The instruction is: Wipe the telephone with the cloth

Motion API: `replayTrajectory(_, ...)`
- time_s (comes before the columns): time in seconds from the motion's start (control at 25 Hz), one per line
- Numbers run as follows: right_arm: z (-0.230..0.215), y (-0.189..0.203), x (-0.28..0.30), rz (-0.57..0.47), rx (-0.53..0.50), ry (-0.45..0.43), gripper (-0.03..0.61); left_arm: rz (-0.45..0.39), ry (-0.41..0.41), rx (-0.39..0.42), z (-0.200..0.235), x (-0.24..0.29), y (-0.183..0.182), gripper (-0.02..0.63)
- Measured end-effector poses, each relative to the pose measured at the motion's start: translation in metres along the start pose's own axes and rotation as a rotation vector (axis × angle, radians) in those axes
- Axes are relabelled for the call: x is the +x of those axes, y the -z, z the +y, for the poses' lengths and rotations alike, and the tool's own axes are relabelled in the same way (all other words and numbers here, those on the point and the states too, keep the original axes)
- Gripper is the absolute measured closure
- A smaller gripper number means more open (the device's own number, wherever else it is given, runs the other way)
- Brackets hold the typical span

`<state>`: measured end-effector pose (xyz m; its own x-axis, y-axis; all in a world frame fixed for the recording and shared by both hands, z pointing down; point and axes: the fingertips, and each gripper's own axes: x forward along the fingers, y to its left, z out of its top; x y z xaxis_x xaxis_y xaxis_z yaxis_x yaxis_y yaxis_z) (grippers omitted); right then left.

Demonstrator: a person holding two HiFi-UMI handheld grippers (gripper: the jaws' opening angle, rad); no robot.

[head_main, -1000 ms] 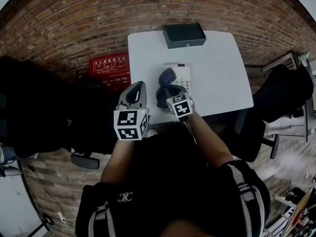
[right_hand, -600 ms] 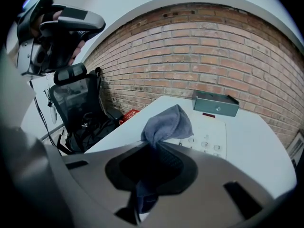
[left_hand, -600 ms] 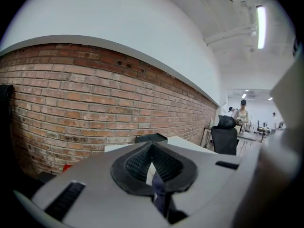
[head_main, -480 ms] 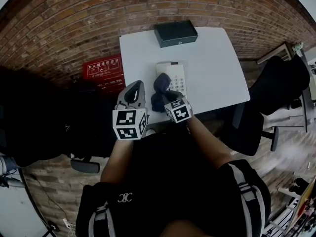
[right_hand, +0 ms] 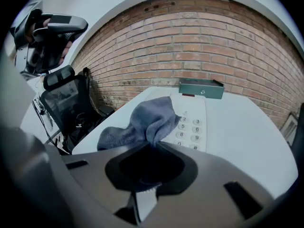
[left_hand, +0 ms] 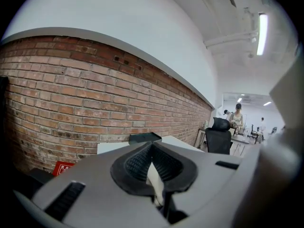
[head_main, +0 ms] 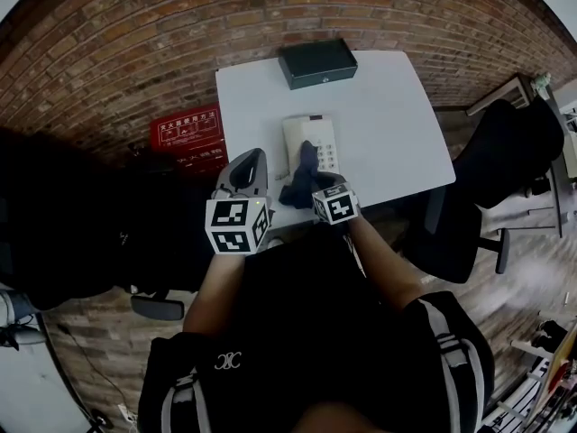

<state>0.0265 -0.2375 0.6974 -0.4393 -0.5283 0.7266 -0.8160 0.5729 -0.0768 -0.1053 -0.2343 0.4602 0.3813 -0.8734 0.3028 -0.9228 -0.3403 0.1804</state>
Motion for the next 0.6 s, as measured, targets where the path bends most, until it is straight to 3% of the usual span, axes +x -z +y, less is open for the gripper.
replayTrajectory(0.6, -0.022, 0.011, -0.010, 0.009, 0.026, 0.081, 0.552, 0.013, 0.058, 0.013, -0.022, 0.004, 0.003, 0.621)
